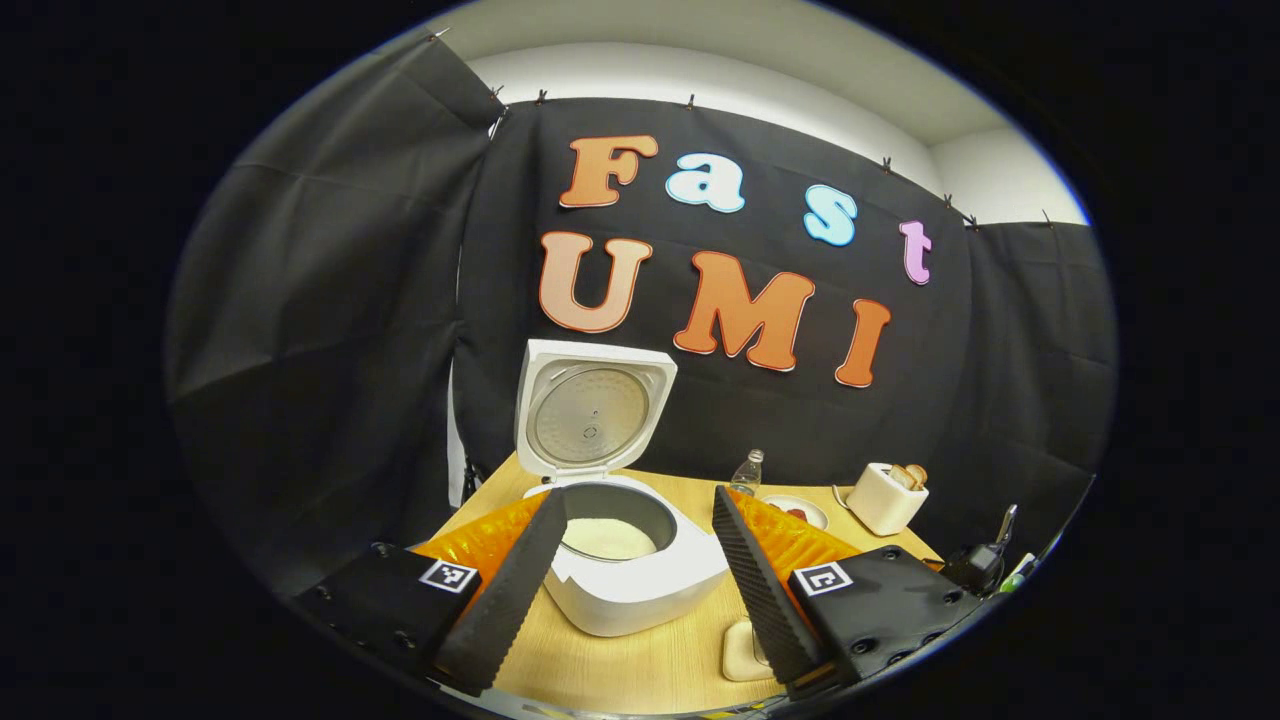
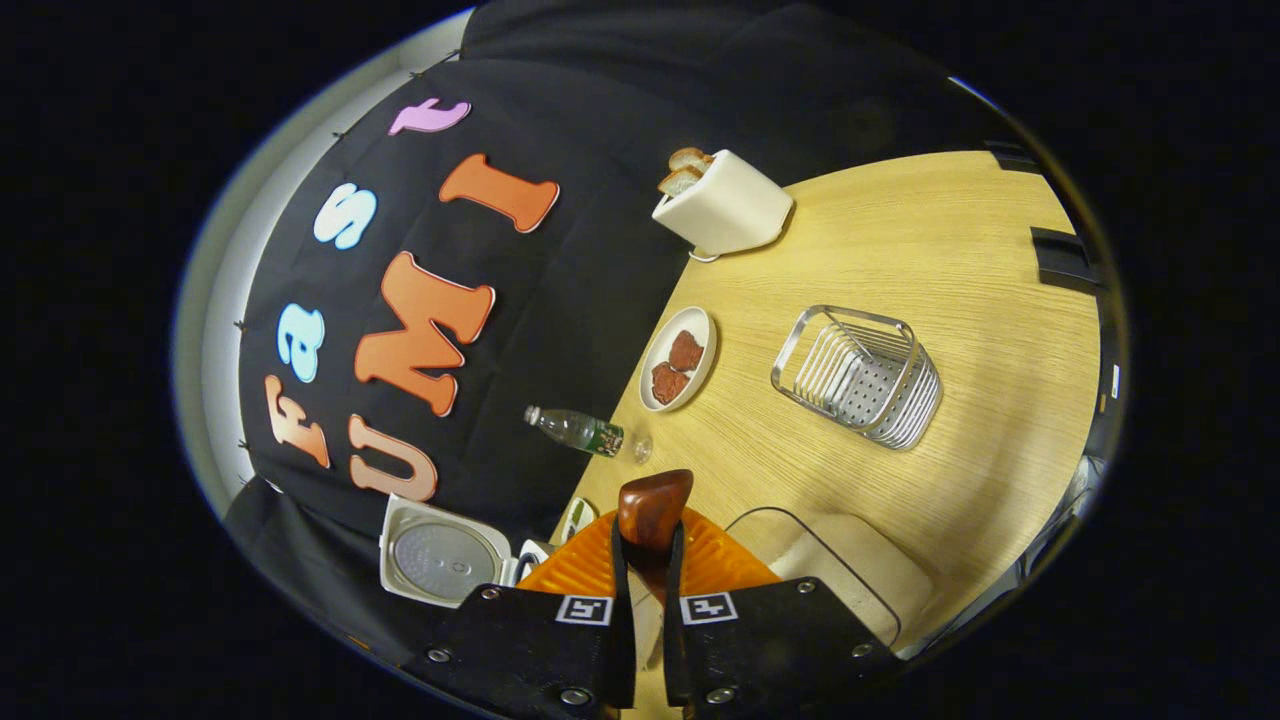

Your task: Close the left gripper, press the button to open the rice cooker; take a wooden spoon from the chopstick holder with the right hand, scoop a spoonful of rice and pour it into the rice cooker, then put the wooden spoon back into the chopstick holder.

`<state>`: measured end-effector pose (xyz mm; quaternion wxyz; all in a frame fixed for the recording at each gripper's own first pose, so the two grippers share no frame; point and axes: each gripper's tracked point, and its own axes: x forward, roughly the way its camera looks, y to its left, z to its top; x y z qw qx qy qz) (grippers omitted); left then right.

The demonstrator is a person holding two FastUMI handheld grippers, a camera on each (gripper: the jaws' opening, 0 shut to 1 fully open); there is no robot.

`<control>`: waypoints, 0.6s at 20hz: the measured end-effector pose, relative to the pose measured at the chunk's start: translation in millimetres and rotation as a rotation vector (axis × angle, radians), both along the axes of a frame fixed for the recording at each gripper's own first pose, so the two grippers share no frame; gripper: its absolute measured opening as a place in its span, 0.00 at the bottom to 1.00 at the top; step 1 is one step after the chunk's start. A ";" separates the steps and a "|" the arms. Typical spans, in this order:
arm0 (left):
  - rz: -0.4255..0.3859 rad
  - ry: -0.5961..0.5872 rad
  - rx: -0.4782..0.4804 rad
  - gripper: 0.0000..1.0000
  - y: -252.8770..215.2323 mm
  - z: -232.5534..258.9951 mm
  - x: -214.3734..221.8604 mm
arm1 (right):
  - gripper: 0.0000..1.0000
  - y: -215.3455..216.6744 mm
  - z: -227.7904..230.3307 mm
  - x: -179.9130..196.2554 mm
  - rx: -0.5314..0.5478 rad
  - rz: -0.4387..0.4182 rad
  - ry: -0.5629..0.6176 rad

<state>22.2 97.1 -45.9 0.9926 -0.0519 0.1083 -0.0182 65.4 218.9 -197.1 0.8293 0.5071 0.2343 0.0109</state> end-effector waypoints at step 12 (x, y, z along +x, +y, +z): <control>-0.014 0.009 -0.006 1.00 3.4 -3.7 -1.5 | 0.10 17.6 85.8 22.9 0.157 -0.026 -0.104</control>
